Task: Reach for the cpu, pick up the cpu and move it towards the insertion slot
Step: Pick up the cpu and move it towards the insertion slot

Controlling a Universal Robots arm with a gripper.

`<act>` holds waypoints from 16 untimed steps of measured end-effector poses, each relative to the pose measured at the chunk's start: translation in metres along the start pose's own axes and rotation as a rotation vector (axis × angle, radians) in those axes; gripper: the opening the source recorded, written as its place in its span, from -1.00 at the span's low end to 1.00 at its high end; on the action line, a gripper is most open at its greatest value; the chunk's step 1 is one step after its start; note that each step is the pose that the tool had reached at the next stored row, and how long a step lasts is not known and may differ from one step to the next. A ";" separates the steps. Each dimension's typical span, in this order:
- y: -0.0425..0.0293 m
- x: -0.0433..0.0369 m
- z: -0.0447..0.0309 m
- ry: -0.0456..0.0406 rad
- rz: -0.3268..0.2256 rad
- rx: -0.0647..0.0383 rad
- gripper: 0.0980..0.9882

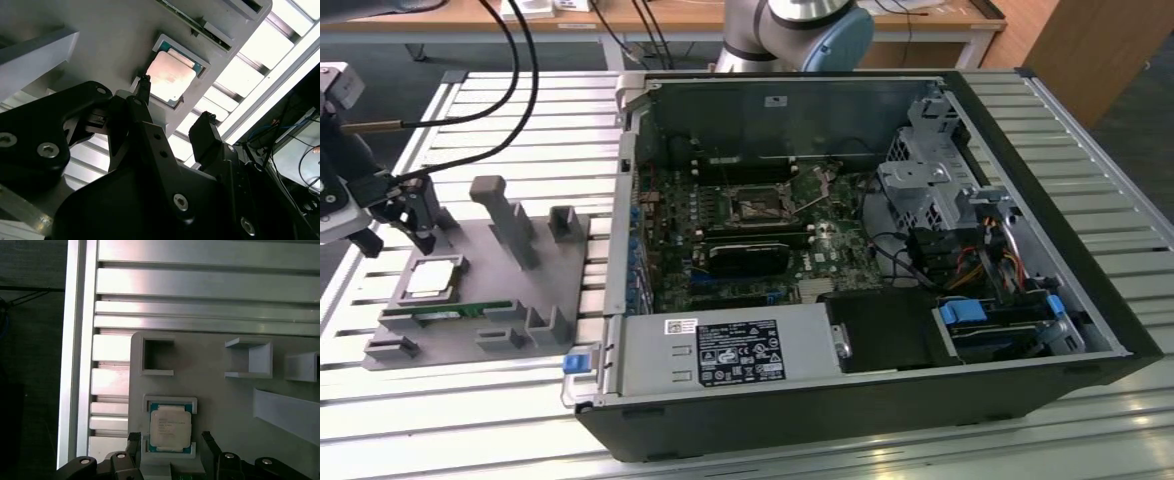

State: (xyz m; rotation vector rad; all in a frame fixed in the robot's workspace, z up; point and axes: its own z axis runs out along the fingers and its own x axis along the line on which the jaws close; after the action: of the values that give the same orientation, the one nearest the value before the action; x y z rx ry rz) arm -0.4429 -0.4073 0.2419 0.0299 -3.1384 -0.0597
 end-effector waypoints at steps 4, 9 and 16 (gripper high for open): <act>-0.0001 0.0000 0.0024 0.0000 0.000 0.000 0.10; -0.0025 0.0000 0.0063 0.0001 0.000 0.000 0.10; -0.0058 0.0001 0.0124 0.0007 0.000 0.000 0.10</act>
State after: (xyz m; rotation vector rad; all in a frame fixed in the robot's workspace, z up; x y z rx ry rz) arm -0.4429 -0.4126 0.2293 0.0296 -3.1377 -0.0598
